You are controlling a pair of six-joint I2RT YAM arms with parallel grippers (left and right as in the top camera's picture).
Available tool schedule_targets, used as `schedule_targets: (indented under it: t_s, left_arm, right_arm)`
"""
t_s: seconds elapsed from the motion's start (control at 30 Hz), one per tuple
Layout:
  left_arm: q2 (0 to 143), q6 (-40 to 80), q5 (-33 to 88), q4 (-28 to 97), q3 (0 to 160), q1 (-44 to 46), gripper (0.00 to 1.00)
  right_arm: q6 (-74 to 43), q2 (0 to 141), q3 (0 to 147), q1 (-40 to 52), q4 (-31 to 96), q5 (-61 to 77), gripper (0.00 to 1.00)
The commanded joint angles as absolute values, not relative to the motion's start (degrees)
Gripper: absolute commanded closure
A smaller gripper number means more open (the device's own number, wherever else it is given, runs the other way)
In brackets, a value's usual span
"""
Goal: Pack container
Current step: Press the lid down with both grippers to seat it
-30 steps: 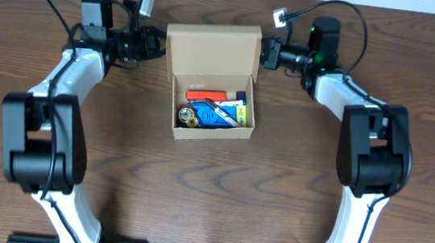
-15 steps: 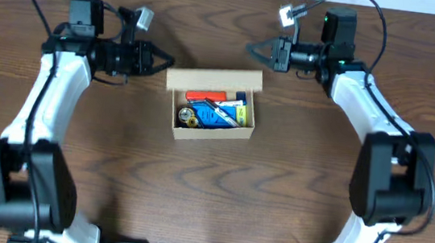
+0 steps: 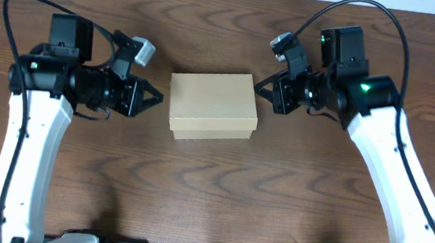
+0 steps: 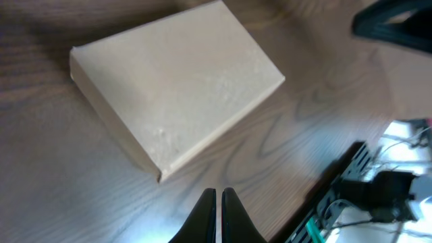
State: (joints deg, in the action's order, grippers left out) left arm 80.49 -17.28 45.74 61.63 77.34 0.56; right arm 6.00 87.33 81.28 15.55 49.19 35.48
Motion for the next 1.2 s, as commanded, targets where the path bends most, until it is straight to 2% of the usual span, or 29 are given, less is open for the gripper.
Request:
schedule_targets:
  t_s: [0.0, 0.2, 0.5, 0.73, 0.97, 1.17]
  left_arm:
    - [78.7, -18.0, 39.7, 62.7, 78.0, 3.0, 0.94]
    - [78.8, -14.7, 36.6, 58.8, 75.6, 6.8, 0.94]
    - [81.6, -10.2, 37.0, 46.3, 63.0, 9.1, 0.94]
    - [85.8, -9.6, 37.0, 43.4, 59.8, 10.3, 0.94]
    - [87.3, -9.6, 37.1, 43.5, 59.8, 10.3, 0.94]
    - [82.3, -9.6, 37.5, 46.3, 59.8, 10.3, 0.94]
  right_arm:
    - [7.3, 84.9, 81.6, 17.4, 51.1, 29.5, 0.99]
    - [4.8, 85.5, 77.2, 18.7, 51.1, 28.1, 0.98]
    - [-0.5, 85.6, 60.8, 20.9, 34.9, 29.0, 0.99]
    - [-3.2, 86.3, 53.1, 21.5, 27.2, 28.4, 0.99]
    - [-3.9, 86.6, 52.3, 21.5, 26.8, 30.5, 0.99]
    - [-3.9, 83.2, 55.6, 21.5, 26.8, 37.2, 0.99]
